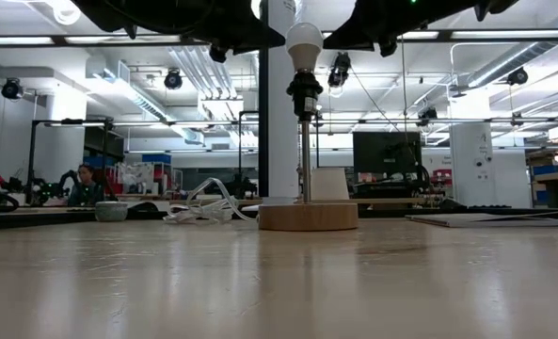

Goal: Screw lightbulb
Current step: Insert the lightbulb into the lamp

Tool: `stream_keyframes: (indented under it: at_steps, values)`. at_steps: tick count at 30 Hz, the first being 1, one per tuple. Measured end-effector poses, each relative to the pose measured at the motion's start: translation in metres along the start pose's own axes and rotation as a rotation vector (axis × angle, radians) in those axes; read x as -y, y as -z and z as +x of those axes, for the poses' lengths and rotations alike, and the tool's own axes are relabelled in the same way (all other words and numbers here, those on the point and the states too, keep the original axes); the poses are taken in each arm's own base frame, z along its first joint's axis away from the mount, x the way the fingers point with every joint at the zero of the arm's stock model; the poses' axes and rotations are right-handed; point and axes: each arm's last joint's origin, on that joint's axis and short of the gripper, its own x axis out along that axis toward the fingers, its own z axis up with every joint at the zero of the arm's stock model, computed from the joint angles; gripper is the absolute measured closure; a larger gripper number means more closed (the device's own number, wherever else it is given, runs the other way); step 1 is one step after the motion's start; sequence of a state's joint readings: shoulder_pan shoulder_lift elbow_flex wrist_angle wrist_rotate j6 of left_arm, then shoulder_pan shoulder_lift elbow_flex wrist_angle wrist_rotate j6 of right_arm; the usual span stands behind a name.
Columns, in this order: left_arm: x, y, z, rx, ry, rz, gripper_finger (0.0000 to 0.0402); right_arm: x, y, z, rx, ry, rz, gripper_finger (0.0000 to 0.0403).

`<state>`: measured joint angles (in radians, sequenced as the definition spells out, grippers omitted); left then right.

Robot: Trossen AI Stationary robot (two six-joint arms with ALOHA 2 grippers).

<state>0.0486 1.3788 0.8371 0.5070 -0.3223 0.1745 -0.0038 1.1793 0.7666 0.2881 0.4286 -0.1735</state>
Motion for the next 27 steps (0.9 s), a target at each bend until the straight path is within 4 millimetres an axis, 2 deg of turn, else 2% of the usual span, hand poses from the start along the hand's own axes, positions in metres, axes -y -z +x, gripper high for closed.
stream_keyframes:
  at_steps: [7, 10, 13, 17, 27]
  values:
    - [-0.001, 0.001, 0.000, -0.008, -0.018, 0.003, 0.0401, -0.004, 0.000, -0.002, -0.006, -0.012, 0.018, 0.0401]
    - [-0.003, 0.001, -0.003, -0.046, -0.048, 0.016, 0.0401, -0.004, 0.004, -0.005, -0.058, 0.022, 0.012, 0.0401]
    - [-0.005, -0.006, -0.010, -0.027, -0.046, -0.004, 0.0401, -0.002, 0.007, -0.007, -0.096, 0.080, -0.001, 0.0401]
    - [-0.004, -0.014, -0.014, 0.020, 0.086, -0.038, 0.0401, 0.001, 0.006, -0.006, -0.088, 0.101, -0.022, 0.0401]
    - [-0.001, -0.007, -0.004, 0.037, 0.088, -0.052, 0.0401, 0.001, 0.002, -0.004, -0.036, 0.020, -0.028, 0.0401]
